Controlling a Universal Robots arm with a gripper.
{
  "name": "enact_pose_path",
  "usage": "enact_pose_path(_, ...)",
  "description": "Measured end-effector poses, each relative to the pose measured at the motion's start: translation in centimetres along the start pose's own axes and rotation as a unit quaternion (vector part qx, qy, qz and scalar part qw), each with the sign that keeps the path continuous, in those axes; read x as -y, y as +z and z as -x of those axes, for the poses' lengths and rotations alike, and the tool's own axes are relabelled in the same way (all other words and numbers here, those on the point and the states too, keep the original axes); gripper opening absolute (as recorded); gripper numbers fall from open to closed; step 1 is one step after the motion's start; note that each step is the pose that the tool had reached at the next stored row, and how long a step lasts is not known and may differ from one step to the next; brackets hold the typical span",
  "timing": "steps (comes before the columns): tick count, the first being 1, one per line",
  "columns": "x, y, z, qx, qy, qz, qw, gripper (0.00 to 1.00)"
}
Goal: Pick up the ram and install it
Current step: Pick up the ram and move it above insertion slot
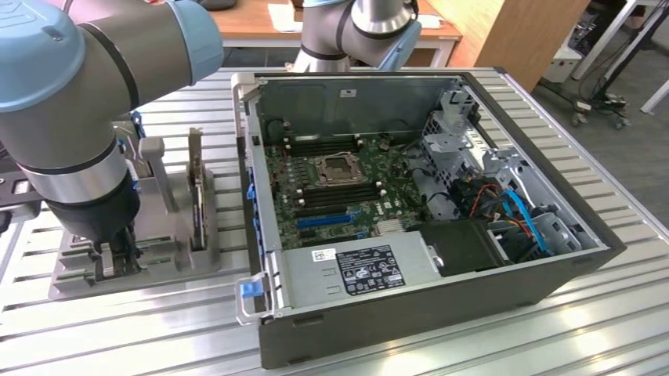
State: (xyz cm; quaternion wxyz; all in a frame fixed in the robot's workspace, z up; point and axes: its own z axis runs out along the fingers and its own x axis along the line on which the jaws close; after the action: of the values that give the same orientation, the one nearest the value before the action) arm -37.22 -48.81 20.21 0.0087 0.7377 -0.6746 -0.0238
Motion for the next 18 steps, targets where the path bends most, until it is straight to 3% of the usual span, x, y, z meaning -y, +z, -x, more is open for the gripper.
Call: enact_pose_path(18,0.14,0.32,0.05,0.0000,0.000,0.0000,1.0000,0.29)
